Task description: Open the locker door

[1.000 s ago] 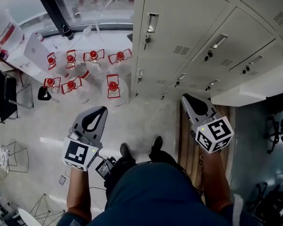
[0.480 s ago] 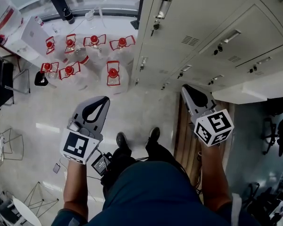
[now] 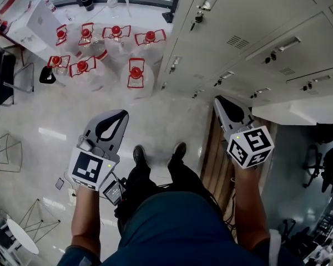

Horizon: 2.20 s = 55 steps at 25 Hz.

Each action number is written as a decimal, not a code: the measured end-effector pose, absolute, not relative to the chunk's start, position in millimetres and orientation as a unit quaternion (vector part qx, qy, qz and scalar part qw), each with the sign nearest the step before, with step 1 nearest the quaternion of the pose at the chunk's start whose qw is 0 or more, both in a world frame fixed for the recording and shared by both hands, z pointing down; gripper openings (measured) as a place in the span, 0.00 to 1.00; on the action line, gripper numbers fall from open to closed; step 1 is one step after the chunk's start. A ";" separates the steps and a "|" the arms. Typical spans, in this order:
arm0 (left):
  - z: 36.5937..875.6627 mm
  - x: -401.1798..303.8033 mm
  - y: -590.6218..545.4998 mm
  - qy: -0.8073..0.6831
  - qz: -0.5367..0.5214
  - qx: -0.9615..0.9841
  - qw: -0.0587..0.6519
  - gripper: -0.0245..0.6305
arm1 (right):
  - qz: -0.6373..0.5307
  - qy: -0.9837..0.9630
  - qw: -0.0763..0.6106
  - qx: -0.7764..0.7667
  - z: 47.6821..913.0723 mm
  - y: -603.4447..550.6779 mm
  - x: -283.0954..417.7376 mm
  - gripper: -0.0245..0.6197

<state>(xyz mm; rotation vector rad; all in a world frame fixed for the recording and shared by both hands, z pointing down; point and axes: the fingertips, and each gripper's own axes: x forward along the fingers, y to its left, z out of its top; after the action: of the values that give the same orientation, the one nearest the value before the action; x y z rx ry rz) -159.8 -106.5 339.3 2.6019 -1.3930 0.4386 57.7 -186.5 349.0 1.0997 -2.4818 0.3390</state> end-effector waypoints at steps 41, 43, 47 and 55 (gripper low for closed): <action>490.3 -177.4 -180.2 -0.472 0.151 0.852 0.170 0.07 | 0.210 -0.852 0.274 0.394 589.0 -299.7 17.5 0.10; 500.2 -178.7 -183.7 -0.473 0.152 0.850 0.174 0.07 | 0.214 -0.848 0.275 0.398 601.1 -306.6 19.8 0.10; 517.9 -179.9 -191.0 -0.473 0.155 0.848 0.182 0.07 | 0.218 -0.843 0.282 0.403 624.0 -316.3 22.0 0.10; 551.7 -178.6 -203.8 -0.469 0.156 0.848 0.191 0.07 | 0.222 -0.838 0.295 0.403 667.1 -324.5 20.4 0.10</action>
<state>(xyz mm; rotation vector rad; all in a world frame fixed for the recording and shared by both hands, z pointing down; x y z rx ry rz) -178.6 -203.8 551.7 2.3811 -1.3173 0.4382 20.4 -324.5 667.1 1.0727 -2.2294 0.5896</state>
